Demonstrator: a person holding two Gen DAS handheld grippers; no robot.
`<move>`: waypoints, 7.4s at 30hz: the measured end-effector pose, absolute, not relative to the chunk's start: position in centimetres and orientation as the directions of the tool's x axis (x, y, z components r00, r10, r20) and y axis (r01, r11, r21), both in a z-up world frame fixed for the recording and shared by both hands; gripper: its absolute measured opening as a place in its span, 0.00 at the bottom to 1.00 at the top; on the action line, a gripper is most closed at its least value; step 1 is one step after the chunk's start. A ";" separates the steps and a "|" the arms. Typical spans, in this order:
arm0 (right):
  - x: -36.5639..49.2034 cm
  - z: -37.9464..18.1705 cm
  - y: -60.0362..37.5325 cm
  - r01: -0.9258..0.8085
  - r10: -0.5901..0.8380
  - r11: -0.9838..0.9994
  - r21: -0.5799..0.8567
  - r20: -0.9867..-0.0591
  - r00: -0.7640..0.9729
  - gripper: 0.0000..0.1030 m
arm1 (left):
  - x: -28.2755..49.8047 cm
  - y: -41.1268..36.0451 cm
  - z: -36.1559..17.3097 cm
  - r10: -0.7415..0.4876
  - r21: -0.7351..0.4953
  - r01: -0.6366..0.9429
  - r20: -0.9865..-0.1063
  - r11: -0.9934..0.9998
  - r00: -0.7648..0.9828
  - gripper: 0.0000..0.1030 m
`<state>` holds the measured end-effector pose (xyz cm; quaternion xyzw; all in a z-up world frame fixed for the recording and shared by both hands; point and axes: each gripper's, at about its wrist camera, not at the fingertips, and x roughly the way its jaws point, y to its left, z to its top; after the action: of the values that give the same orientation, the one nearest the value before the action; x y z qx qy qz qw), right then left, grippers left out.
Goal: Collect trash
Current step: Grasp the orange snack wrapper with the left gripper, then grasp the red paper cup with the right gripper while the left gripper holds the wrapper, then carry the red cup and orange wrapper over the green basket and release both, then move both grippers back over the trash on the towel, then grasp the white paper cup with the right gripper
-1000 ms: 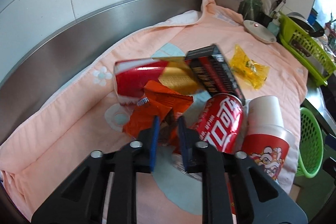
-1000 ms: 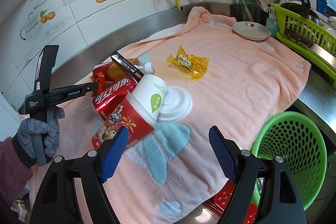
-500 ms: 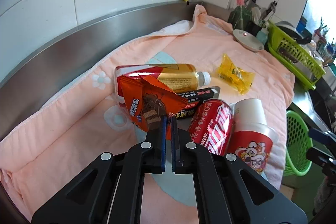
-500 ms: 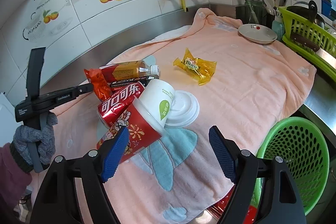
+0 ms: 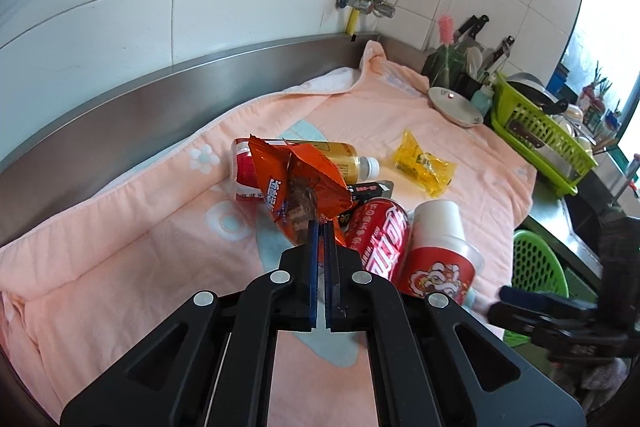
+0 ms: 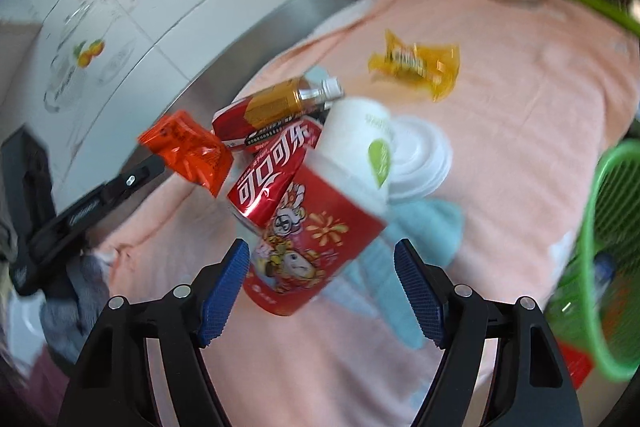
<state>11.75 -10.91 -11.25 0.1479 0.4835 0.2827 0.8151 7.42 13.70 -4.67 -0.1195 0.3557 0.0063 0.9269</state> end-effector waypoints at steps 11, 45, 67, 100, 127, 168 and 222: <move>13.6 -15.5 -9.1 -0.046 0.691 0.704 0.709 -0.669 0.274 0.71 | 5.2 15.1 -3.8 -0.072 -0.235 -0.102 -0.634 0.967 0.770 0.00; 10.0 -10.9 -6.9 -0.517 0.459 0.753 0.406 -0.888 -0.029 0.65 | 4.1 14.5 -2.8 -0.116 -0.255 -0.051 -0.600 0.966 0.792 0.00; 4.9 -8.4 -15.4 -0.454 0.631 0.720 0.525 -0.768 0.113 0.65 | 5.3 9.1 0.1 -0.223 -0.242 0.099 -0.567 0.965 0.793 0.00; 10.2 -18.4 -44.2 0.242 0.148 0.927 0.286 -0.874 0.463 0.71 | 11.7 -18.6 -4.0 -0.514 -0.225 0.516 -0.677 0.826 0.527 0.01; 2.3 -13.7 -45.8 0.199 0.129 0.933 0.301 -0.793 0.595 0.79 | 16.8 -27.3 -12.8 -0.398 -0.165 0.508 -0.829 0.845 0.393 0.42; 10.2 -9.9 -16.3 -0.290 0.542 0.840 0.458 -0.733 0.412 0.82 | 8.7 10.5 -3.5 -0.051 -0.165 -0.097 -0.715 0.982 0.697 0.76; 11.0 -14.7 -15.9 -0.110 0.727 0.678 0.727 -0.642 0.243 0.60 | 13.8 6.0 -9.1 -0.066 0.008 0.126 -0.817 0.992 0.572 0.75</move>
<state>11.03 -15.93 -14.67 0.2829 0.5454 0.2845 0.7359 13.83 5.96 -9.14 0.0327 0.4593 -0.0541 0.8860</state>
